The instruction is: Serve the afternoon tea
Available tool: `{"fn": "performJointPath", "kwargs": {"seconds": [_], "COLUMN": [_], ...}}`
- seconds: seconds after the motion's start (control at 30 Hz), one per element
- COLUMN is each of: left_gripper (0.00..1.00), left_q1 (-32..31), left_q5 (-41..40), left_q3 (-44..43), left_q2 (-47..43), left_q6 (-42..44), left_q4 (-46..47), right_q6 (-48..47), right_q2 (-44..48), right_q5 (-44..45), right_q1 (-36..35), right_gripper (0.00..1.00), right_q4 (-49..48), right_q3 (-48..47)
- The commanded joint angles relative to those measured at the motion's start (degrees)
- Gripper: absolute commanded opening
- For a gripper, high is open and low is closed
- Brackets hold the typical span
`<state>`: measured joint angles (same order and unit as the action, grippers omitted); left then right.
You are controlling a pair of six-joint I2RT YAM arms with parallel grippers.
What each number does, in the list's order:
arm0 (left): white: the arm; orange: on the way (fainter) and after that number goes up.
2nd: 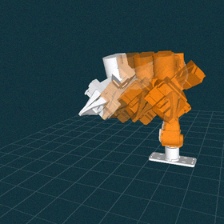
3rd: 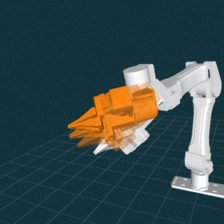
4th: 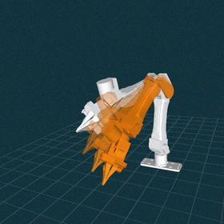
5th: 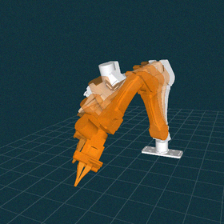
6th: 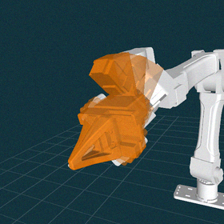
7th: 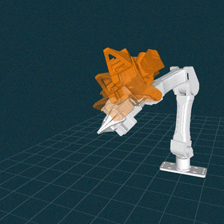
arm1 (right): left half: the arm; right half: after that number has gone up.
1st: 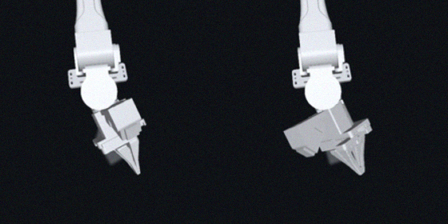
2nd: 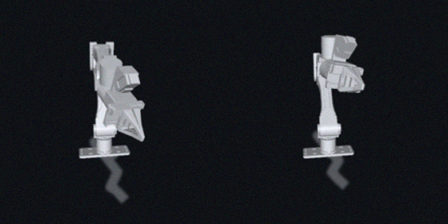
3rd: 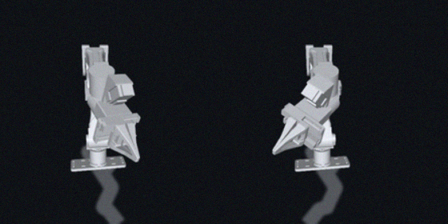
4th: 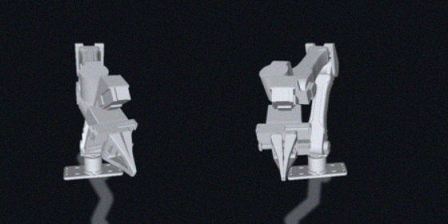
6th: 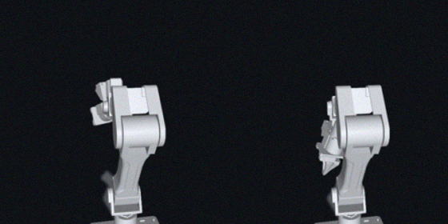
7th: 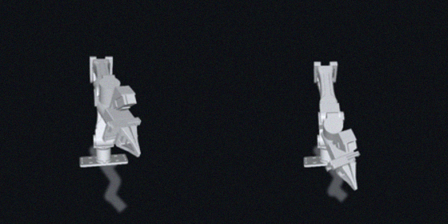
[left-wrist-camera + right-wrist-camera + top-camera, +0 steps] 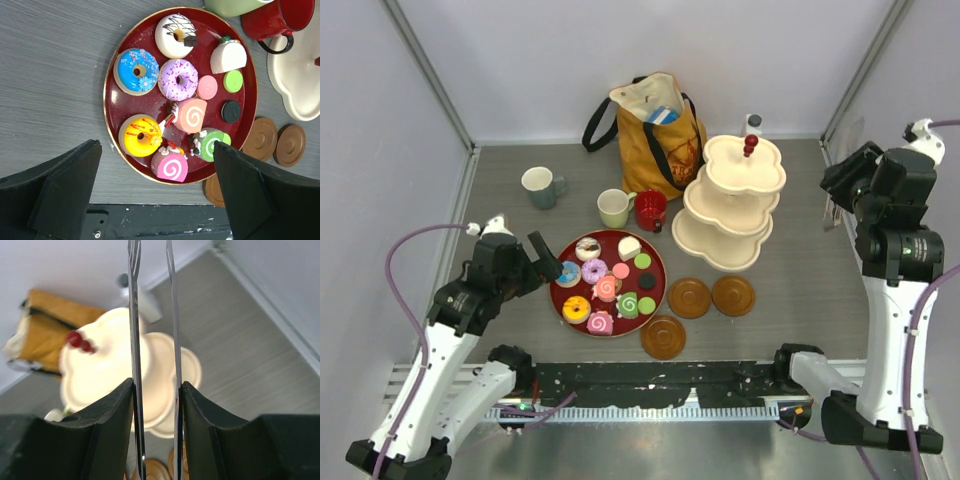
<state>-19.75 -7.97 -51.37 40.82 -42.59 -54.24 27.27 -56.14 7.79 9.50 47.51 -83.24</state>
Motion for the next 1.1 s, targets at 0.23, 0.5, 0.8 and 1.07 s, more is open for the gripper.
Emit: {"fn": "performJointPath", "kwargs": {"seconds": [0.23,0.5,0.8,1.07], "left_gripper": [1.00,1.00,1.00,1.00], "left_q1": [0.32,0.32,0.32,0.32], "left_q5": [-1.88,-1.97,-0.12,0.06], "left_q3": [0.31,0.49,1.54,2.51], "left_q2": [-0.39,-0.56,-0.74,-3.20], "left_q6": [-1.01,-1.71,-1.44,-0.92], "left_q4": [-1.74,-4.47,-5.35,-4.92], "right_q6": [-10.47,-10.22,-3.10,1.12], "right_q2": [-11.27,-15.85,-12.16,-10.04], "right_q5": [7.40,9.28,2.14,-6.21], "right_q1": [-39.51,-59.41,-70.04,-72.60], "right_gripper": [0.45,0.45,0.47,0.53], "right_q4": [5.23,5.68,7.07,3.91], "right_q3": [-22.22,-9.70,9.23,17.32]}}
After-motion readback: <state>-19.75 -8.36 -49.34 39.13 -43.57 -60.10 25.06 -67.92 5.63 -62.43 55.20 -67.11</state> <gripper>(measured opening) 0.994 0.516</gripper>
